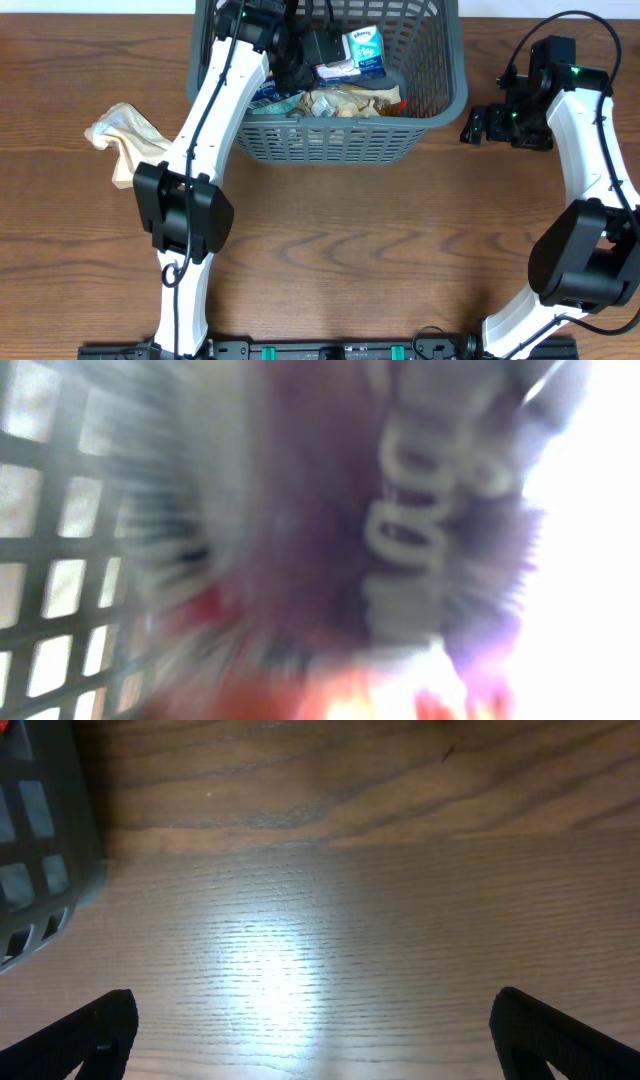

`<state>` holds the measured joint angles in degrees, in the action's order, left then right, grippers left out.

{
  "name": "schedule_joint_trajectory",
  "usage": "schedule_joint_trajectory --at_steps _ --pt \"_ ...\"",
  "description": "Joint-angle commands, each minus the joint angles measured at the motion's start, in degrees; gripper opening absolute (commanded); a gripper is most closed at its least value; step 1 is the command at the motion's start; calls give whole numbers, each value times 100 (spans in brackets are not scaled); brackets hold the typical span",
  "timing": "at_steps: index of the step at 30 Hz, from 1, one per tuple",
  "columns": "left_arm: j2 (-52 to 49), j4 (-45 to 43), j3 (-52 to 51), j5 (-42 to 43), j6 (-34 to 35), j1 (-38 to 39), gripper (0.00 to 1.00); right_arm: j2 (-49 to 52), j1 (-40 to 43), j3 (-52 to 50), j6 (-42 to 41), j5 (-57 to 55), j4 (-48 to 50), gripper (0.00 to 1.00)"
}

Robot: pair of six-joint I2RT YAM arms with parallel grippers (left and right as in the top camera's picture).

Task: Pack container
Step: 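Lift the tissue packs into the basket and release them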

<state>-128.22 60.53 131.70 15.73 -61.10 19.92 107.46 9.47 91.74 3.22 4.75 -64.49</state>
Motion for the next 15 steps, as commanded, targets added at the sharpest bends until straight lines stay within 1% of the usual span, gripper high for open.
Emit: schedule_joint_trajectory --at_steps 1,6,8,12,15 --pt "313 -72 81 9 271 9 99 11 -50 -9 72 66 4 99" --pt "610 -122 83 -107 876 -24 99 11 -52 -9 72 66 -2 99" --pt "826 -111 83 -273 962 -22 99 11 -52 -9 74 66 0 99" --pt "1545 -127 83 -765 970 -9 99 11 -52 -9 74 66 -4 99" --pt "2170 -247 94 -1222 1300 -9 99 11 -52 -9 74 66 -2 99"
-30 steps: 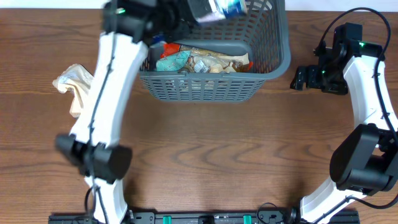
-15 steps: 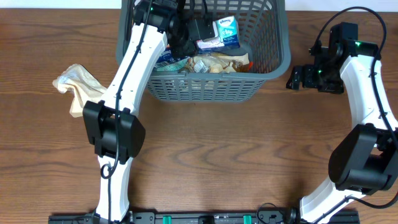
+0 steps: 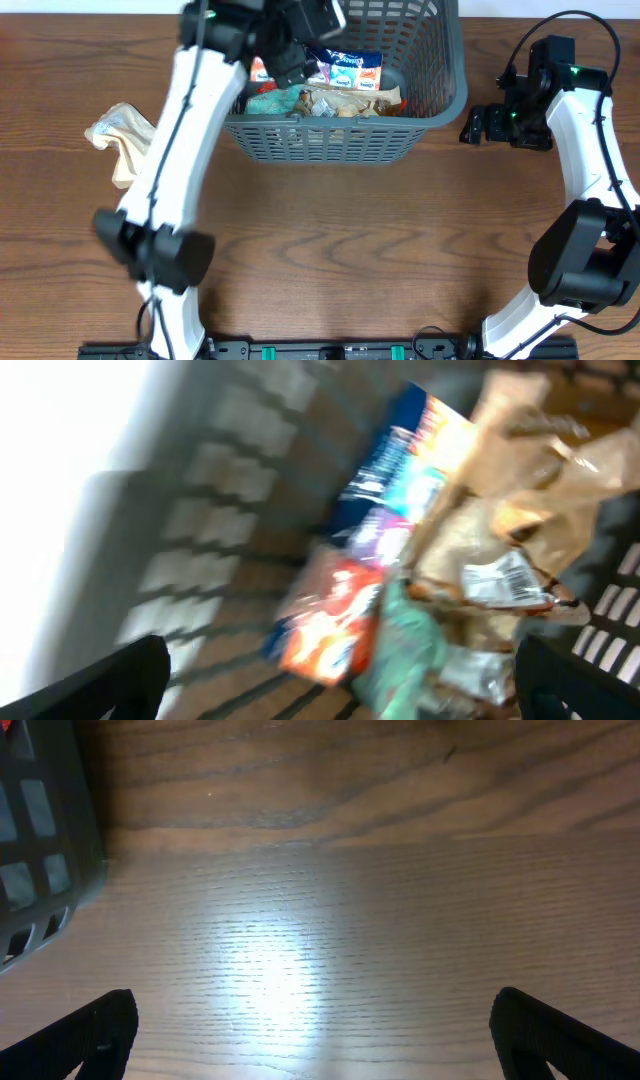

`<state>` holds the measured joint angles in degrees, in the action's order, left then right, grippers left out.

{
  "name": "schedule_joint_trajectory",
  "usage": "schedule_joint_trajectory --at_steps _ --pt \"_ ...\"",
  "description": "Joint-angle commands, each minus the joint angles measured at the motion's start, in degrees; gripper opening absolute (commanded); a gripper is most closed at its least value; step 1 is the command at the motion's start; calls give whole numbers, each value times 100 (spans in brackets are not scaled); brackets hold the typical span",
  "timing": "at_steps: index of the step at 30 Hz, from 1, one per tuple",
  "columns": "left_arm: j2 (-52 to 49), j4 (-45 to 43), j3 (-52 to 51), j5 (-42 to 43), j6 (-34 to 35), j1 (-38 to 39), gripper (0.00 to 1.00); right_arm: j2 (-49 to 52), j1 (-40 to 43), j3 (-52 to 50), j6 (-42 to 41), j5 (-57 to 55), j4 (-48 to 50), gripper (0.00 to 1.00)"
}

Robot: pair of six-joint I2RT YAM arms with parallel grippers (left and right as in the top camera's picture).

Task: Pack container
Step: 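Lift the tissue packs into the basket and release them, then move the left gripper to the crumpled beige pouch and grasp it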

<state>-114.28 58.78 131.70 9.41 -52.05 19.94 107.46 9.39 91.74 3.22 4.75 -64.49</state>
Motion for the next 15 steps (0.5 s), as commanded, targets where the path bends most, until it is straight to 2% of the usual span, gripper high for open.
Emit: schedule_joint_trajectory --at_steps 1,4,7,12,15 --pt "984 -114 94 -752 549 -35 99 11 -44 -9 74 66 -2 99" --pt "1593 -162 94 -1281 1294 -256 99 11 -44 -9 74 66 -4 99" --pt "2070 133 94 -1609 2586 -833 99 11 -44 -9 76 66 -17 99" --pt "2326 1051 87 -1615 4885 -2435 99 11 -44 -9 120 66 -26 99" --pt "2168 1276 -37 -1613 5777 -3261 99 11 -44 -9 120 66 -28 99"
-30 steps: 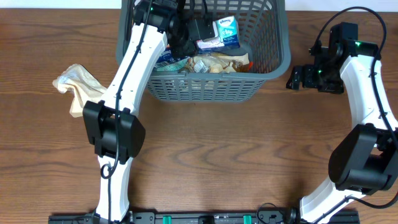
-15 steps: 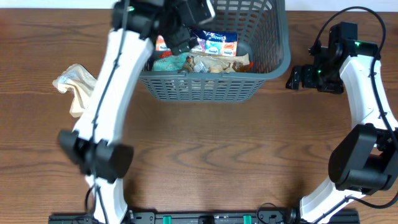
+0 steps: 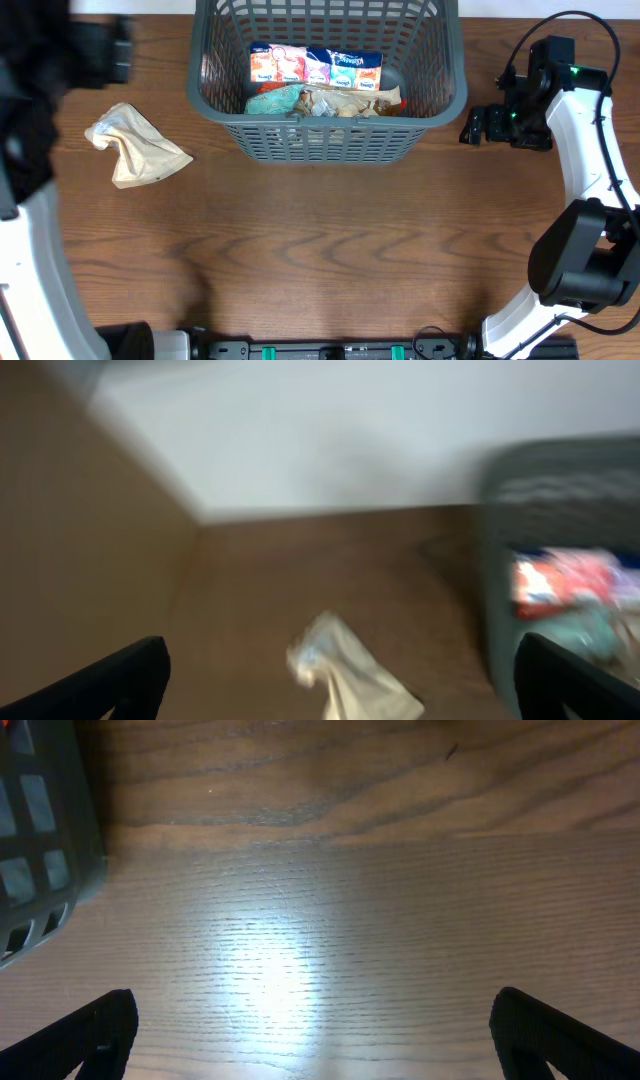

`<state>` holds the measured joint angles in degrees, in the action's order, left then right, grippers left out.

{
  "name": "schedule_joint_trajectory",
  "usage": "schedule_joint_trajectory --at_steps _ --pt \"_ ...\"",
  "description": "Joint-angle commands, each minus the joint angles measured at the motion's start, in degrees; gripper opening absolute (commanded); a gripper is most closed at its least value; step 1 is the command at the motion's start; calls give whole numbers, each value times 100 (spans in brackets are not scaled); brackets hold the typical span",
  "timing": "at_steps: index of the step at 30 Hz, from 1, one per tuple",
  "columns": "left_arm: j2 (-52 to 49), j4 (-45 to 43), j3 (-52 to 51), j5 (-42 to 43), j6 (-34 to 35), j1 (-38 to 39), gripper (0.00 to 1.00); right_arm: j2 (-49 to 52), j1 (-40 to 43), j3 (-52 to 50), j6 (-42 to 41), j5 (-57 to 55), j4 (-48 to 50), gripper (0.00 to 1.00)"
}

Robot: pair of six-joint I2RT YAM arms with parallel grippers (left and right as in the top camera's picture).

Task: Pack container
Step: 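Move the left gripper to the crumpled beige pouch and grasp it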

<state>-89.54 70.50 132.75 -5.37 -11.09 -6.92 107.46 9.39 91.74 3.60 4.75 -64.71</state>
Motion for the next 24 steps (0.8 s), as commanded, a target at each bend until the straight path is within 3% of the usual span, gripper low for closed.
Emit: schedule_joint_trajectory --at_steps 1,11,24 --pt "-389 114 -192 -133 1840 -752 99 11 -44 -9 83 66 -4 99" --pt "-1864 15 -951 -70 2452 -1119 99 11 -44 -9 140 66 79 99" --pt "-3853 -374 -1255 625 2618 -1117 99 11 -44 -9 140 66 129 99"
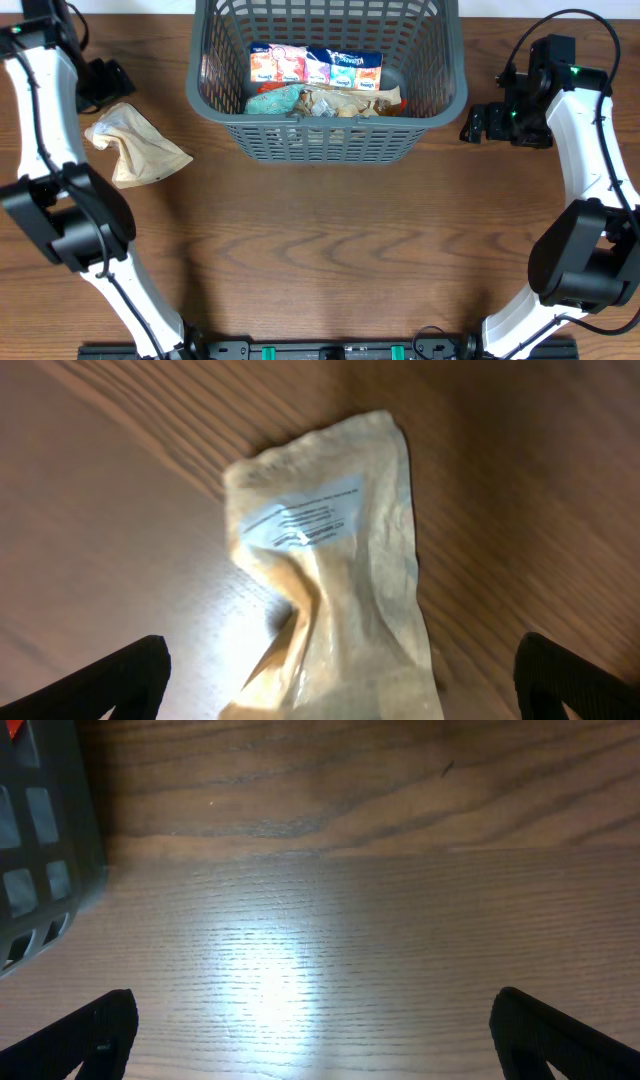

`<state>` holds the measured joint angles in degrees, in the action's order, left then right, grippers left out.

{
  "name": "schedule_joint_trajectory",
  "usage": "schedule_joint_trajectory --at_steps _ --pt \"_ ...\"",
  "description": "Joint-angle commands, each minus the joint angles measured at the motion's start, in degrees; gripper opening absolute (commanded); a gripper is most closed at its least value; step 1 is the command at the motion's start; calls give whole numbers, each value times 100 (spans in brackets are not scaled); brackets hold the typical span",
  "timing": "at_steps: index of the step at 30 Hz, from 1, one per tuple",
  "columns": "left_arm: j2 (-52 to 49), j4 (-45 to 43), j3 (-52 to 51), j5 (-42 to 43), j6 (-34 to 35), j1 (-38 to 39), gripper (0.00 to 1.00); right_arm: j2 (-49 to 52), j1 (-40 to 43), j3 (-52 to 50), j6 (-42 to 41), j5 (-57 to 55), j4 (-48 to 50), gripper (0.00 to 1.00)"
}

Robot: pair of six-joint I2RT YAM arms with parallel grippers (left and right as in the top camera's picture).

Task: Pack container
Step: 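Move the left gripper to the crumpled beige pouch and grasp it, then carry the beige pouch into the basket and open the left gripper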

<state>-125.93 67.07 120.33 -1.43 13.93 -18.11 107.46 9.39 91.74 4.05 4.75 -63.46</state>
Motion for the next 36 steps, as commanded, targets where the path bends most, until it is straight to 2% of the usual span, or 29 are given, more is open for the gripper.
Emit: schedule_joint_trajectory --at_steps 1,7,19,27,28,30,32,36 --pt "-297 -46 -13 234 116 2 99 11 -44 -9 92 66 2 99" --pt "-743 -79 -55 234 125 7 99 11 -44 -9 92 63 0 99" --pt "-748 -850 -1390 236 243 7 99 11 -44 -9 94 63 -70 99" --pt "-728 -1099 -1884 258 -66 7 99 11 -44 -9 92 63 -153 99" --pt "-704 -1091 -1884 258 -142 7 98 11 -44 -9 92 63 -162 99" --pt "-632 -1067 -1884 256 -190 7 84 11 -44 -9 92 63 -175 99" --pt "-509 -1082 -1884 256 -190 7 64 11 -44 -9 92 63 -179 99" --pt "-131 -1145 -1884 254 -192 7 45 11 -44 -9 94 63 -210 99"
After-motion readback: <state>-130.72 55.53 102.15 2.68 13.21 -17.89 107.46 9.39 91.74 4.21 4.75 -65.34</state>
